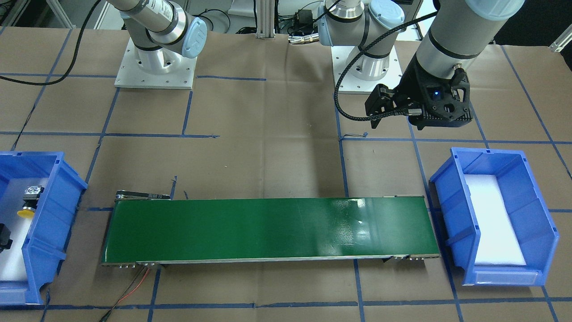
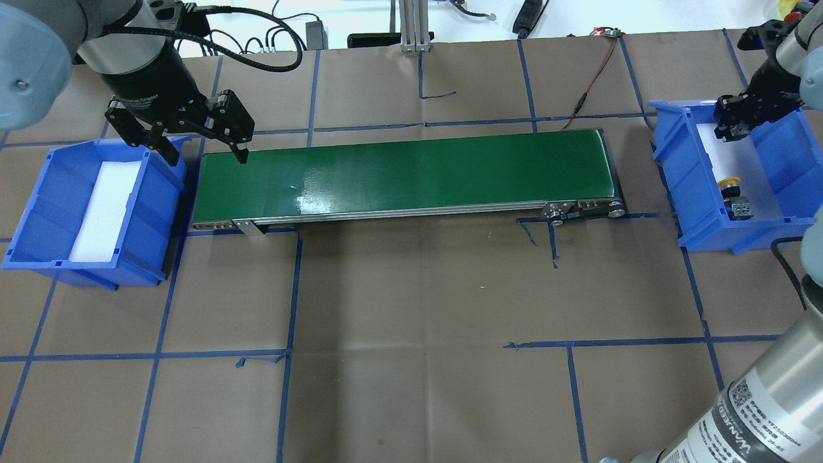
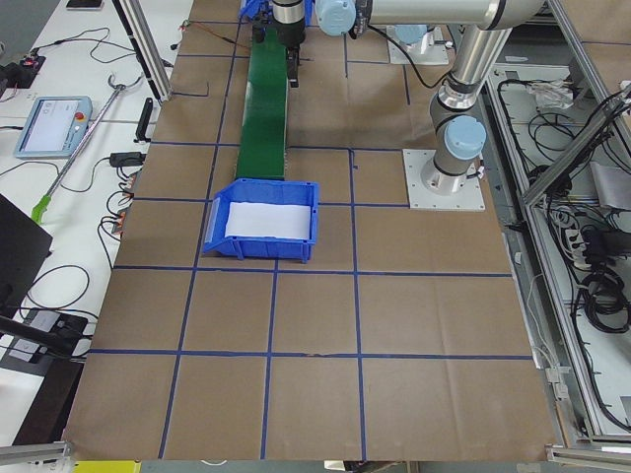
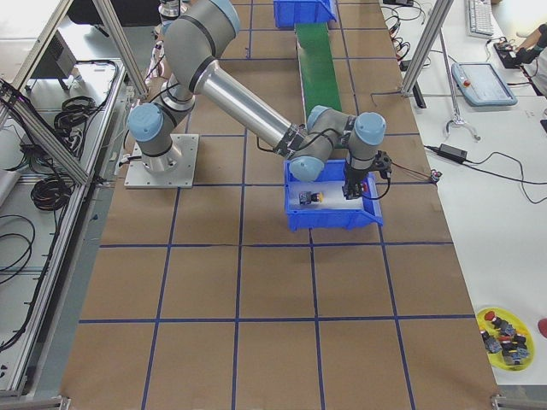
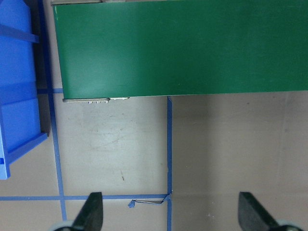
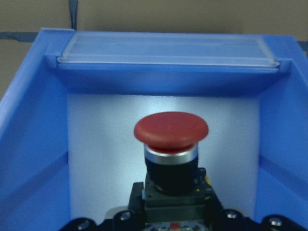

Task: Transport two buttons from left to right
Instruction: 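Lower the red button into the bin and open the right gripper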

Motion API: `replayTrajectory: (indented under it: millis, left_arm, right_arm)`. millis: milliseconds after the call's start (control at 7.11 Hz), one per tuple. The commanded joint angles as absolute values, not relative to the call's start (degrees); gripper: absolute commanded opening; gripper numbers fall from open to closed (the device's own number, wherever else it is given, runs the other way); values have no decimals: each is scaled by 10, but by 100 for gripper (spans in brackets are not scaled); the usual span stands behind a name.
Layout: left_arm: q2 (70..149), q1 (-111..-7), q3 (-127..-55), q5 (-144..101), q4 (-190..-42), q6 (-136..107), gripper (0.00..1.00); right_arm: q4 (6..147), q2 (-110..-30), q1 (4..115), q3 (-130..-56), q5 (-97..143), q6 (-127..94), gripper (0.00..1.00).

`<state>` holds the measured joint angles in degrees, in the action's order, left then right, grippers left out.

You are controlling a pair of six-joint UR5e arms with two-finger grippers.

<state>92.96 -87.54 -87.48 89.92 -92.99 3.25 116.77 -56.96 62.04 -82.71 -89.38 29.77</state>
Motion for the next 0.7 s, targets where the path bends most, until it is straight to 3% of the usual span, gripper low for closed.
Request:
replayTrajectory:
  millis: [0, 281, 422, 563]
  left_arm:
    - [929, -875, -875, 899, -930, 33, 100]
    - [930, -875, -875, 899, -930, 33, 100]
    - [929, -875, -875, 899, -930, 33, 100]
    - [929, -875, -875, 899, -930, 33, 100]
  right_arm:
    - [1168, -561, 621, -842, -895, 294, 4]
    - [1162, -560, 621, -843, -896, 293, 12]
    - [1162, -560, 621, -844, -896, 292, 52]
    - [1163, -558, 621, -844, -894, 289, 99]
